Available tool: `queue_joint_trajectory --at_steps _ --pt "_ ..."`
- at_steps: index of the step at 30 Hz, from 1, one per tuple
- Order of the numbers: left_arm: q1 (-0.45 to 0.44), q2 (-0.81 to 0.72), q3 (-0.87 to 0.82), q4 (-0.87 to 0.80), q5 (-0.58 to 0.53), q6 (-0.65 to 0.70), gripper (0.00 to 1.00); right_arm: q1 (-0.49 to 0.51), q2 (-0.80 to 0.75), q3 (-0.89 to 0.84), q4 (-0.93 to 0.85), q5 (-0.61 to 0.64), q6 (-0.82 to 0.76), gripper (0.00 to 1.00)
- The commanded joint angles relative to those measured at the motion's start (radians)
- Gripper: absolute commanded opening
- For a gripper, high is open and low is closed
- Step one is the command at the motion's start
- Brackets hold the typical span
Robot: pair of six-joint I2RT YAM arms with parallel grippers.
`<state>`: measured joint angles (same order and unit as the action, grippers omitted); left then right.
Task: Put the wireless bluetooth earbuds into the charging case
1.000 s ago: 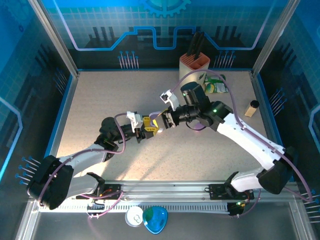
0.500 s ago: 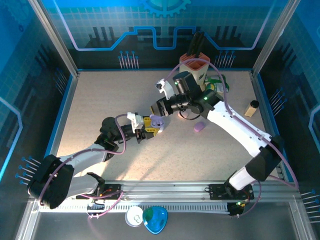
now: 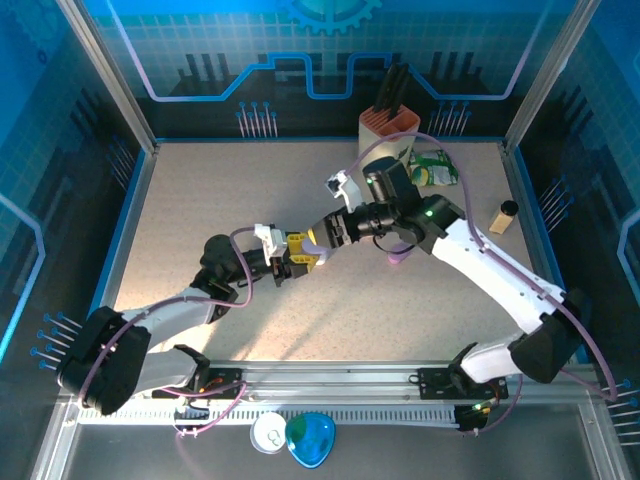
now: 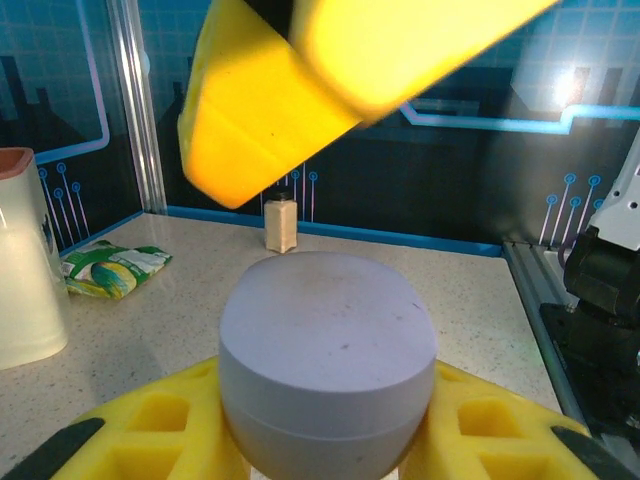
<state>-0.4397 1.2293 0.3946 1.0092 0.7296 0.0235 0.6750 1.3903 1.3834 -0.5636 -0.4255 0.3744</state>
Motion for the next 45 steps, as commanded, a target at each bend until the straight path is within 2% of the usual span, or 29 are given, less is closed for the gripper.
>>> queue_joint_trajectory --at_steps 1,8,13,15,19,24,29,30,31,34,37,38,41,45 --pt "0.002 0.014 -0.005 0.117 -0.005 -0.047 0.28 -0.046 -0.058 -0.072 0.103 -0.077 0.118 0.65" --pt "0.002 0.063 -0.006 0.259 -0.009 -0.113 0.28 -0.075 -0.116 -0.232 0.238 -0.167 0.274 0.74" --pt "0.002 0.095 0.002 0.293 -0.003 -0.130 0.28 -0.072 -0.104 -0.344 0.512 -0.291 0.457 0.71" --pt "0.003 0.102 0.004 0.310 0.000 -0.137 0.28 -0.071 -0.102 -0.365 0.565 -0.298 0.494 0.67" --pt "0.002 0.102 0.005 0.307 0.005 -0.139 0.28 -0.073 -0.100 -0.371 0.553 -0.273 0.495 0.57" --pt "0.003 0.098 0.002 0.291 0.015 -0.139 0.30 -0.076 -0.092 -0.373 0.548 -0.277 0.498 0.31" --pt "0.004 0.083 -0.002 0.262 0.020 -0.132 0.34 -0.081 -0.089 -0.372 0.531 -0.270 0.476 0.19" --pt "0.002 0.079 -0.002 0.243 0.021 -0.126 0.37 -0.082 -0.090 -0.371 0.522 -0.261 0.470 0.18" --pt "0.004 0.071 0.001 0.225 0.020 -0.117 0.45 -0.086 -0.094 -0.372 0.510 -0.250 0.461 0.17" --pt "0.004 0.039 0.007 0.118 0.013 -0.063 0.75 -0.107 -0.111 -0.392 0.478 -0.207 0.443 0.16" --pt "0.004 -0.003 0.011 -0.005 -0.017 -0.004 0.96 -0.148 -0.137 -0.439 0.451 -0.155 0.429 0.16" --pt "0.004 -0.015 0.012 -0.030 -0.032 0.007 0.99 -0.166 -0.144 -0.459 0.449 -0.141 0.428 0.16" --pt "0.002 -0.038 0.020 -0.147 -0.052 0.073 0.99 -0.223 -0.172 -0.532 0.428 -0.082 0.427 0.16" --pt "-0.039 -0.045 0.068 -0.434 -0.084 0.236 0.99 -0.293 -0.181 -0.611 0.393 -0.014 0.405 0.16"
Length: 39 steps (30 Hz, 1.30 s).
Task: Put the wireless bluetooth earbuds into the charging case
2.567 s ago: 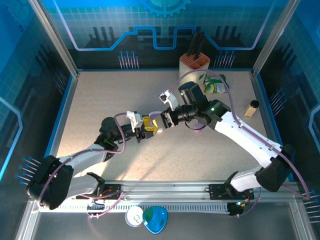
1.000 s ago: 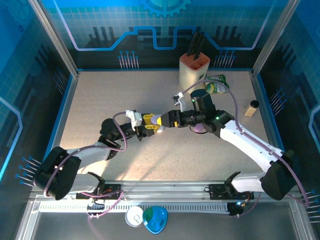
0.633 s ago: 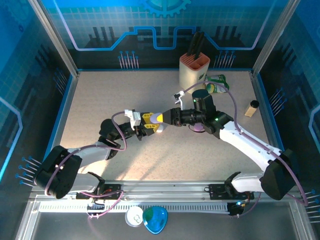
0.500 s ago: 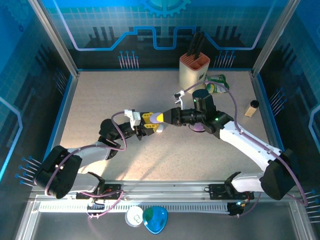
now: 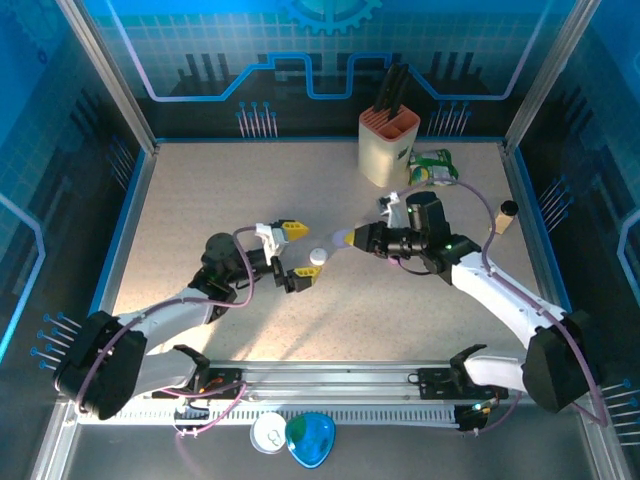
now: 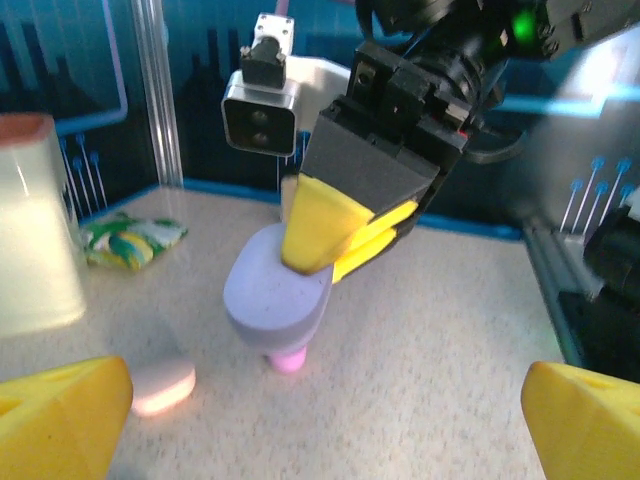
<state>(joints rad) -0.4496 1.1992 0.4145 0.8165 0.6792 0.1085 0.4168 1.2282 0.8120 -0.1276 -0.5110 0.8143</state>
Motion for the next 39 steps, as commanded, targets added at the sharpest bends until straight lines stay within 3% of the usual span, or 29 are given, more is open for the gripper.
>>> queue_joint_trajectory --at_steps 1,5,20,24,31,34,39 --pt "-0.047 -0.014 0.063 -0.320 -0.049 0.202 0.99 -0.048 -0.015 -0.059 -0.042 0.079 -0.037 0.16" --pt "-0.090 0.007 0.109 -0.478 -0.086 0.298 0.99 -0.077 0.017 -0.124 -0.009 0.100 -0.042 0.17" --pt "-0.109 0.068 0.158 -0.523 -0.052 0.314 0.99 -0.085 0.275 -0.204 0.099 0.127 -0.070 0.22" --pt "-0.109 0.049 0.151 -0.506 -0.081 0.278 0.99 -0.086 0.267 -0.176 0.044 0.161 -0.095 0.44" --pt "-0.049 -0.016 0.145 -0.467 -0.297 0.108 0.99 -0.089 0.124 -0.085 -0.165 0.333 -0.213 0.77" --pt "0.004 -0.054 0.124 -0.449 -0.375 0.080 0.99 -0.095 0.059 -0.044 -0.226 0.425 -0.298 0.86" --pt "0.092 -0.103 0.052 -0.378 -0.618 0.066 0.99 -0.127 -0.029 -0.007 -0.222 0.666 -0.474 0.98"
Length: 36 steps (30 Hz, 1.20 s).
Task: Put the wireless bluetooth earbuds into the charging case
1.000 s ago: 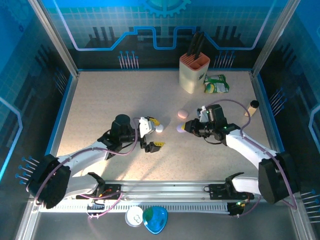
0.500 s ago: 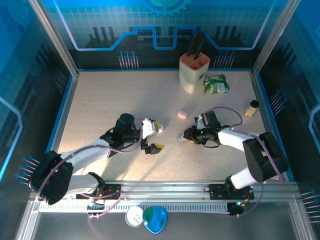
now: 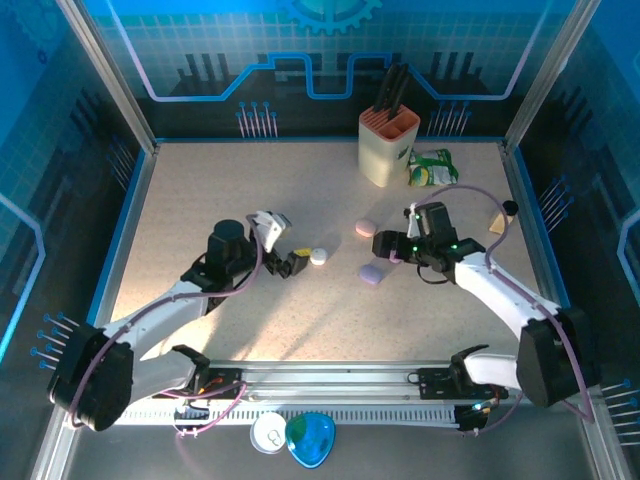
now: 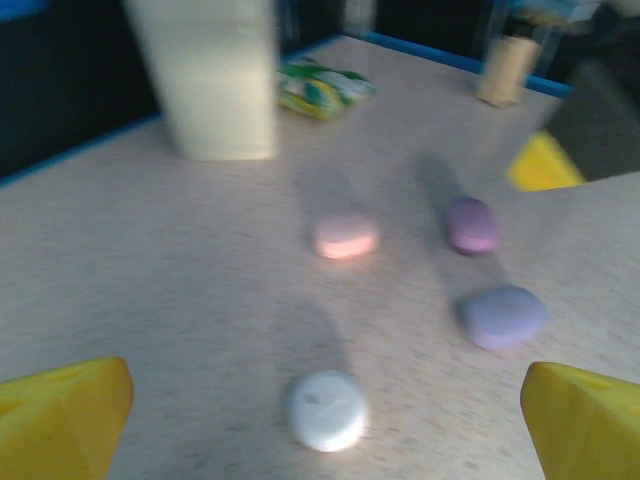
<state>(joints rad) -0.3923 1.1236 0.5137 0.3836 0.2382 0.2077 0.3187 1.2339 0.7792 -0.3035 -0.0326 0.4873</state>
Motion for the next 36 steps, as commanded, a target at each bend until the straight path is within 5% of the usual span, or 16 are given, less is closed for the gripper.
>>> queue_joint_trajectory --at_steps 1,7,13,18,20,25,36 --pt "0.058 -0.031 -0.068 0.084 -0.227 -0.031 0.99 -0.040 -0.045 0.017 -0.012 0.233 -0.214 1.00" --pt "0.185 0.047 -0.176 0.277 -0.337 -0.021 0.99 -0.135 -0.039 -0.153 0.413 0.350 -0.437 1.00" --pt "0.306 0.245 -0.237 0.560 -0.295 -0.100 0.99 -0.216 0.095 -0.326 0.921 0.237 -0.508 1.00" --pt "0.362 0.457 -0.221 0.762 -0.269 -0.155 0.99 -0.251 0.238 -0.371 1.125 0.109 -0.496 1.00" --pt "0.382 0.405 -0.182 0.606 -0.276 -0.190 0.99 -0.254 0.312 -0.388 1.222 0.067 -0.510 1.00" --pt "0.385 0.431 -0.135 0.555 -0.361 -0.218 0.99 -0.275 0.304 -0.372 1.173 0.040 -0.496 1.00" --pt "0.383 0.430 -0.134 0.549 -0.351 -0.215 0.99 -0.272 0.307 -0.376 1.184 0.048 -0.497 1.00"
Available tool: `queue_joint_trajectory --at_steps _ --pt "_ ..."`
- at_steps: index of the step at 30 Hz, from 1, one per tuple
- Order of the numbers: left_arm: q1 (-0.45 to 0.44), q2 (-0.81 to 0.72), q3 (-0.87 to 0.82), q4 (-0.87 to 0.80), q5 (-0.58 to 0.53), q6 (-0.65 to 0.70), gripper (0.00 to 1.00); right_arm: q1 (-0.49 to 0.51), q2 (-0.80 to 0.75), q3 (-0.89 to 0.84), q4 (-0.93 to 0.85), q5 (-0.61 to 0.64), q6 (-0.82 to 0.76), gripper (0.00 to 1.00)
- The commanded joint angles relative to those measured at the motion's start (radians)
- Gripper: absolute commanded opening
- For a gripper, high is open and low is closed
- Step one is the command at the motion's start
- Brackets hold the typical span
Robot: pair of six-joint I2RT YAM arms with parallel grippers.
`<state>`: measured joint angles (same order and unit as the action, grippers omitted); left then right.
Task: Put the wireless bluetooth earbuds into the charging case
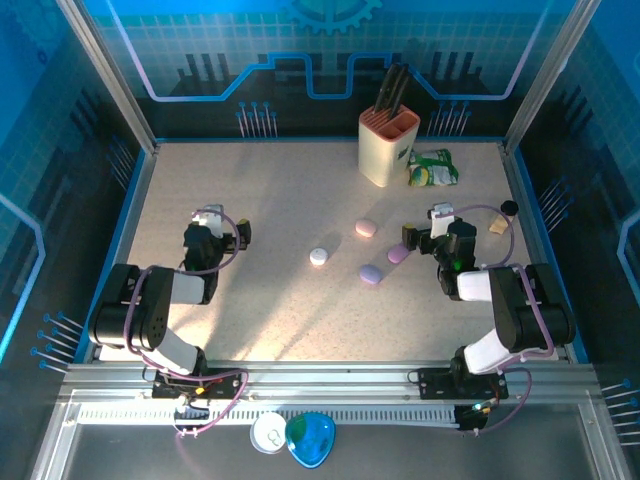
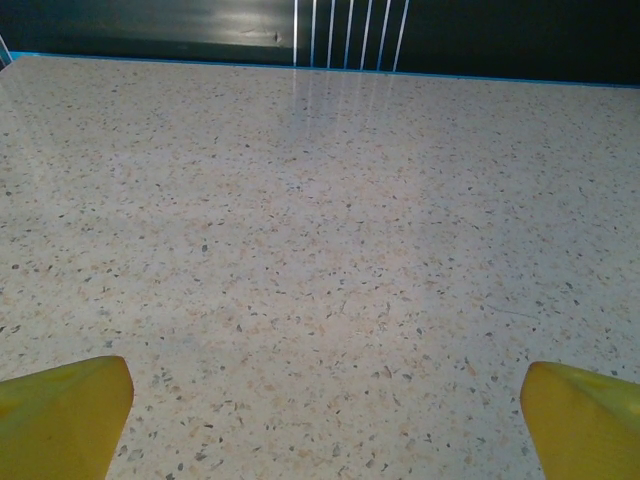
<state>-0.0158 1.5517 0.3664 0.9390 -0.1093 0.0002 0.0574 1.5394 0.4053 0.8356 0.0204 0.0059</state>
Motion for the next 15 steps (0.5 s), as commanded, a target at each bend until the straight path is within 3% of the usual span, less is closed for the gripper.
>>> queue_joint_trajectory --at_steps 1,15 --pt "0.007 0.002 0.017 -0.012 0.008 -0.004 0.99 -0.009 0.002 -0.001 0.045 0.000 -0.016 1.00" --pt "0.008 0.003 0.021 -0.019 0.048 0.008 0.99 -0.003 0.002 -0.003 0.046 0.012 -0.019 1.00"
